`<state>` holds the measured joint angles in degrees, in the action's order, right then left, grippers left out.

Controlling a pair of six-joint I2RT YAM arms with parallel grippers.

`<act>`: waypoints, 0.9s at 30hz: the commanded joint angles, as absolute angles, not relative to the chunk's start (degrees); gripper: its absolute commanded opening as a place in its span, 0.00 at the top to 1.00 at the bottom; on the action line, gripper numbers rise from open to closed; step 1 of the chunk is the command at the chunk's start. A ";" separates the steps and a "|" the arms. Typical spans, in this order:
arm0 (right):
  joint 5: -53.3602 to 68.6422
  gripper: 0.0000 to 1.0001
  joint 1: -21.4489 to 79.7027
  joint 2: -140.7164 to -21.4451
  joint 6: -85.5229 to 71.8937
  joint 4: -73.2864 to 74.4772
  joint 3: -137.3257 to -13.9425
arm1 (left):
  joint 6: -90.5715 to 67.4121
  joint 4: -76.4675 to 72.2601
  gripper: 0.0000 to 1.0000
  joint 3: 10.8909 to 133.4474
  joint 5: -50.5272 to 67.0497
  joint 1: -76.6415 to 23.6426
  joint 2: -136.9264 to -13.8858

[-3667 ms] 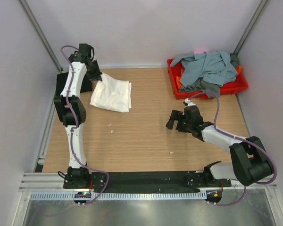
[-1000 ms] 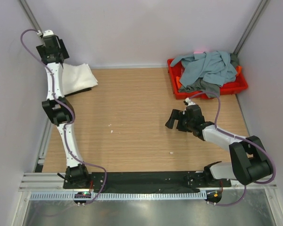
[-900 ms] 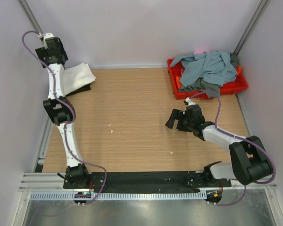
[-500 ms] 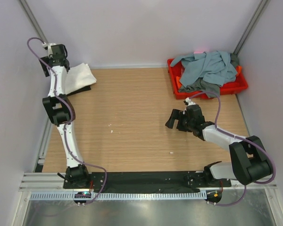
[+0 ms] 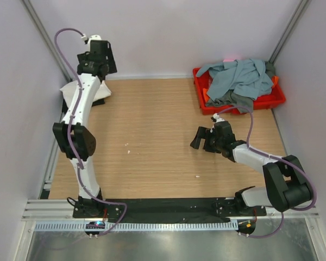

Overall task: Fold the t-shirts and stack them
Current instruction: Reset both grippers

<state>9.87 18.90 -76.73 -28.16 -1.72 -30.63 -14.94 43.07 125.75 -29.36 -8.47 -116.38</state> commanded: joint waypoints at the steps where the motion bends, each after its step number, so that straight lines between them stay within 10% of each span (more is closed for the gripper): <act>1: 10.37 0.00 18.54 -76.73 -27.25 -3.78 -31.82 | -24.86 46.08 0.03 114.16 -18.93 -4.31 -107.95; 15: 10.72 0.00 18.54 -76.73 -27.16 -3.96 -31.73 | -30.67 38.50 0.25 104.50 -11.00 12.47 -111.09; 27: 10.46 0.00 18.54 -76.47 -27.16 -4.13 -31.55 | -28.66 38.93 0.19 100.64 -9.05 5.29 -104.61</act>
